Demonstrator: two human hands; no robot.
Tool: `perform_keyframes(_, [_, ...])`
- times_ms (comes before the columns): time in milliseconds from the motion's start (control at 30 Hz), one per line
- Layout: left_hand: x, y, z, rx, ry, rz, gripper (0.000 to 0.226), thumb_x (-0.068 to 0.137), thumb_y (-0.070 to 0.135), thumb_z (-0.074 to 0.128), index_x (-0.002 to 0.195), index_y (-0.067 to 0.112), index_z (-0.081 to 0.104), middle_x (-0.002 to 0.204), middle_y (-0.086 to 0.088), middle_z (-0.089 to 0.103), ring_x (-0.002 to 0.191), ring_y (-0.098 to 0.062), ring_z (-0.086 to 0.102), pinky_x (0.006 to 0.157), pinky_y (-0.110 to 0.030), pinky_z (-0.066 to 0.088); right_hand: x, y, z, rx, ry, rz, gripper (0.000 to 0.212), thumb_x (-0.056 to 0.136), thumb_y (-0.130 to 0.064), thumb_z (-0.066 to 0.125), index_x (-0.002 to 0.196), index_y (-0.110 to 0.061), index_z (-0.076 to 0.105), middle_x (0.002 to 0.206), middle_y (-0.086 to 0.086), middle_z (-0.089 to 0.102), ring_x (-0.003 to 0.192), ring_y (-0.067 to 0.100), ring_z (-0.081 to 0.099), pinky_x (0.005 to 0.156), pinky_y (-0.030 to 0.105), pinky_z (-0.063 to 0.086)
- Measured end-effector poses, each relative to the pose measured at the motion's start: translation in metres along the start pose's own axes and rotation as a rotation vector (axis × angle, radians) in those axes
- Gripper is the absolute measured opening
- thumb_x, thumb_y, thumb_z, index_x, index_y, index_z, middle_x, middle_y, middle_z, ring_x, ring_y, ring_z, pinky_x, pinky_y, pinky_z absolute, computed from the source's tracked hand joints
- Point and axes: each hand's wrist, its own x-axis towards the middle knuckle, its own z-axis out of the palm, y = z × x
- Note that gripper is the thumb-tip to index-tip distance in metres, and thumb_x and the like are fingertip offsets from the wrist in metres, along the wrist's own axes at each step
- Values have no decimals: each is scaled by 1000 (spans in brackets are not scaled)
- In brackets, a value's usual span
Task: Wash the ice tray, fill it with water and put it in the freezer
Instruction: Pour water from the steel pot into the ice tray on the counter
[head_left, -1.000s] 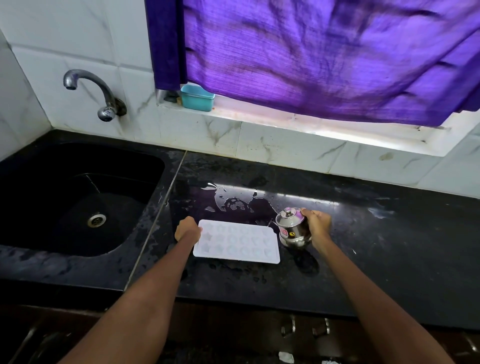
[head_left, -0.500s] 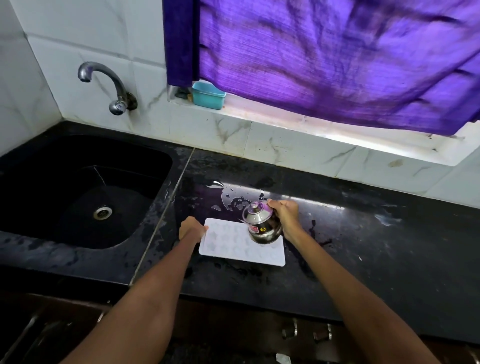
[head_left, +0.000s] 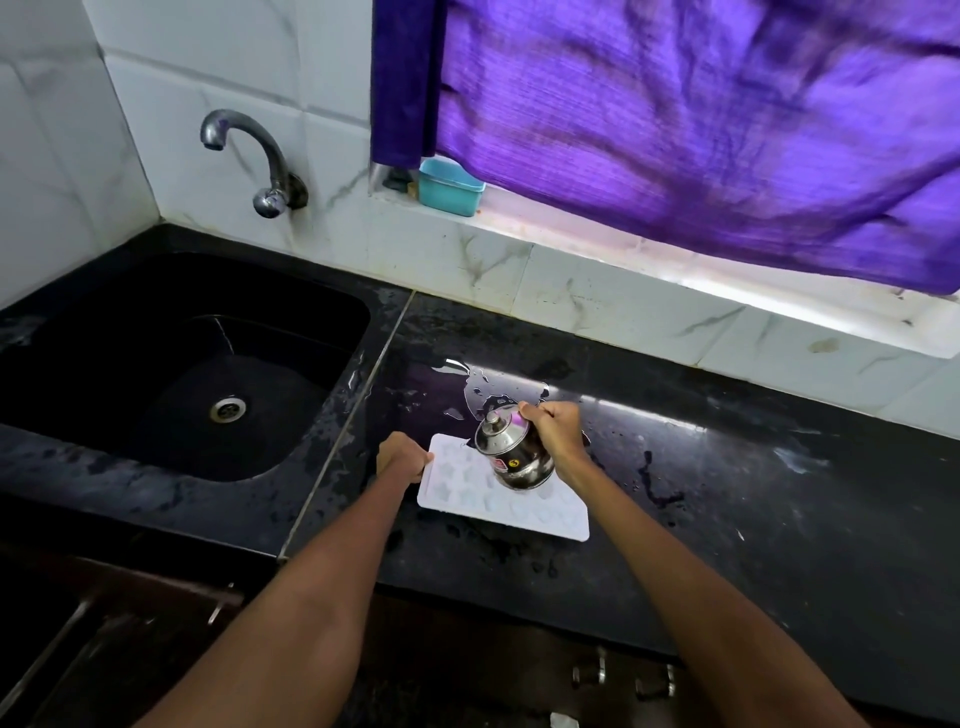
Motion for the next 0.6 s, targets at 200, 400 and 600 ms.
perform_keyframes(200, [2, 2, 0, 85, -7, 32, 26, 80, 10, 73, 100, -6, 70, 103, -19, 72, 82, -31, 74, 73, -39, 62, 1, -1, -2, -38, -3, -23, 52, 78, -6, 66, 42, -16, 29, 48, -1, 24, 47, 13, 22, 49, 26, 18])
perform_keyframes(400, [2, 2, 1, 138, -3, 52, 26, 82, 11, 70, 103, -4, 69, 103, -17, 72, 84, -30, 74, 70, -33, 61, 0, 1, -4, -50, -8, -30, 50, 79, -7, 65, 42, -15, 33, 47, 0, 28, 46, 13, 26, 48, 25, 22])
perform_keyframes(600, [6, -2, 3, 139, 22, 69, 28, 79, 15, 73, 101, -2, 69, 105, -17, 72, 92, -32, 72, 82, -40, 60, -1, 1, -6, -55, 1, -50, 52, 78, -7, 67, 42, -15, 31, 47, -1, 26, 43, 9, 23, 43, 20, 21])
